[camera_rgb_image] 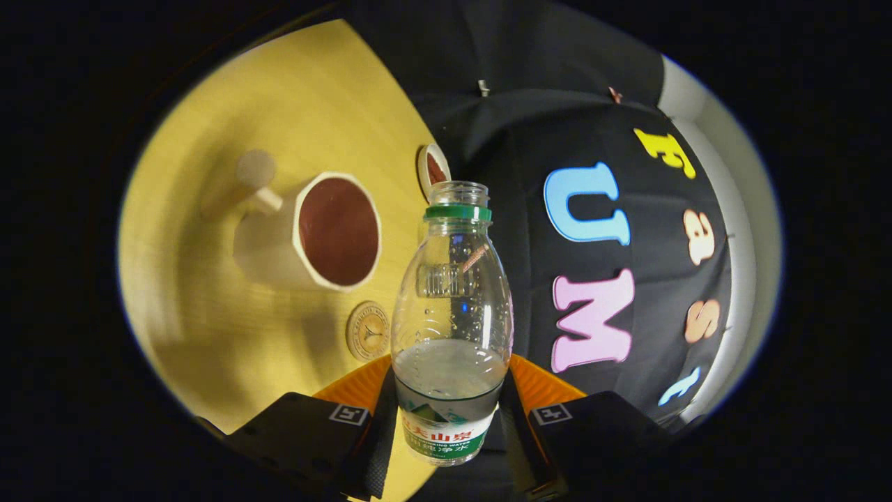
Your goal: Take the bottle from table, then pour the juice into the cup, finally place the bottle on the coaster
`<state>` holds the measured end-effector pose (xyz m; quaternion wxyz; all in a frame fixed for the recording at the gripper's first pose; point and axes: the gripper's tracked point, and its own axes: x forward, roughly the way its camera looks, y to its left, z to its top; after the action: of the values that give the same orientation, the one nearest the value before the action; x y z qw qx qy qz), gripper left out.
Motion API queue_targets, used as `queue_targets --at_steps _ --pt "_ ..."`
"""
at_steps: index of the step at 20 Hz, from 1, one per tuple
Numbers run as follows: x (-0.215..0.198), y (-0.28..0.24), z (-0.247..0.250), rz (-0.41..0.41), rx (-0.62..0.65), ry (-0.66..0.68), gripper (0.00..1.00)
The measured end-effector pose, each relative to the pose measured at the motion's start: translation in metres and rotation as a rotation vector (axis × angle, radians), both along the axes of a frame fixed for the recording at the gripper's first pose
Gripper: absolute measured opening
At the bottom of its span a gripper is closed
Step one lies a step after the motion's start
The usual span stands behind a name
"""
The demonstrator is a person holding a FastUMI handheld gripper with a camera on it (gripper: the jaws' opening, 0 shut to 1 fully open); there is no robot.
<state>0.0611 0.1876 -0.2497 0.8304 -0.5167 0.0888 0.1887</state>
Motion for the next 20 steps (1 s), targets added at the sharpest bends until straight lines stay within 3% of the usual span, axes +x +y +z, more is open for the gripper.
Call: queue_targets --at_steps 4,8,12,17,20 --pt "-0.003 0.012 0.014 -0.060 0.335 0.048 0.70" --pt "-0.007 0.031 0.026 -0.063 0.696 0.137 0.70" --pt "0.006 0.027 0.046 -0.075 0.969 0.172 0.71" --pt "0.051 -0.003 0.054 -0.182 1.238 0.180 0.72" --pt "0.079 -0.012 0.047 -0.208 1.297 0.151 0.73"
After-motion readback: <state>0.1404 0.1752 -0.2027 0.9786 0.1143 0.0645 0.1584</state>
